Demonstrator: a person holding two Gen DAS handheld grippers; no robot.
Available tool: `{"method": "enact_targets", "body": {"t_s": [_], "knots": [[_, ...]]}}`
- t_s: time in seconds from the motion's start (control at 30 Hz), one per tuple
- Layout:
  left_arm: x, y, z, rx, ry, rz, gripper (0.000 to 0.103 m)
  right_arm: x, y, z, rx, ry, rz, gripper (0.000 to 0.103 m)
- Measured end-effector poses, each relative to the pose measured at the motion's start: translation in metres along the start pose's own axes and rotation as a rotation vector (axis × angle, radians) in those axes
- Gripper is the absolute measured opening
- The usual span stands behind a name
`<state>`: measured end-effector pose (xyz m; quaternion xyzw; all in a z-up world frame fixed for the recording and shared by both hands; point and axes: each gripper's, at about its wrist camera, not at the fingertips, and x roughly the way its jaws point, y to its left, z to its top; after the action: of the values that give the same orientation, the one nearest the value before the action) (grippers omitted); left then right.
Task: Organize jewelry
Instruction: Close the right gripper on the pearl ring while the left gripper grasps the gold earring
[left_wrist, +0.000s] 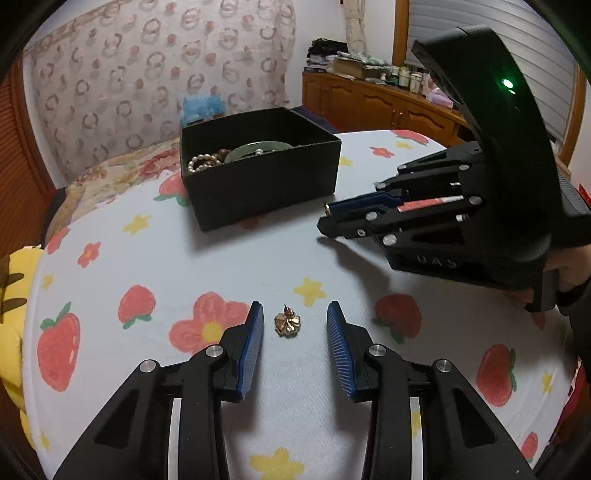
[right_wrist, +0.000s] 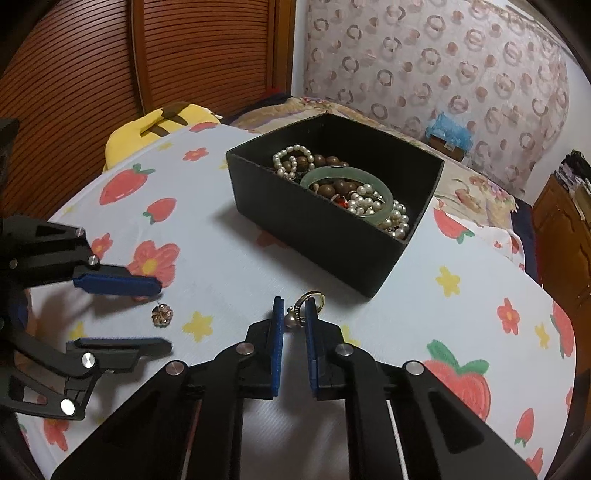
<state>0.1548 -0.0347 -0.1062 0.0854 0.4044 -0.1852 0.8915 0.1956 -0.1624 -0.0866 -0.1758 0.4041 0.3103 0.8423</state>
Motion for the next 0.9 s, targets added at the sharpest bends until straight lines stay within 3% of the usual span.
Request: {"method": "enact_targets", "body": {"t_s": [0.23, 0.37, 0.9], "knots": [[0.004, -0.002, 0.0, 0.007, 0.014, 0.013, 0.031, -0.002, 0.003, 0.0, -0.008, -0.009, 0.006, 0.012], [0.004, -0.002, 0.002, 0.01, 0.013, 0.009, 0.014, -0.01, 0.002, -0.001, -0.006, -0.023, 0.01, 0.012], [-0.013, 0.007, 0.015, -0.011, -0.061, 0.038, 0.014, -0.038, -0.013, 0.023, 0.016, -0.088, -0.019, 0.012]]}}
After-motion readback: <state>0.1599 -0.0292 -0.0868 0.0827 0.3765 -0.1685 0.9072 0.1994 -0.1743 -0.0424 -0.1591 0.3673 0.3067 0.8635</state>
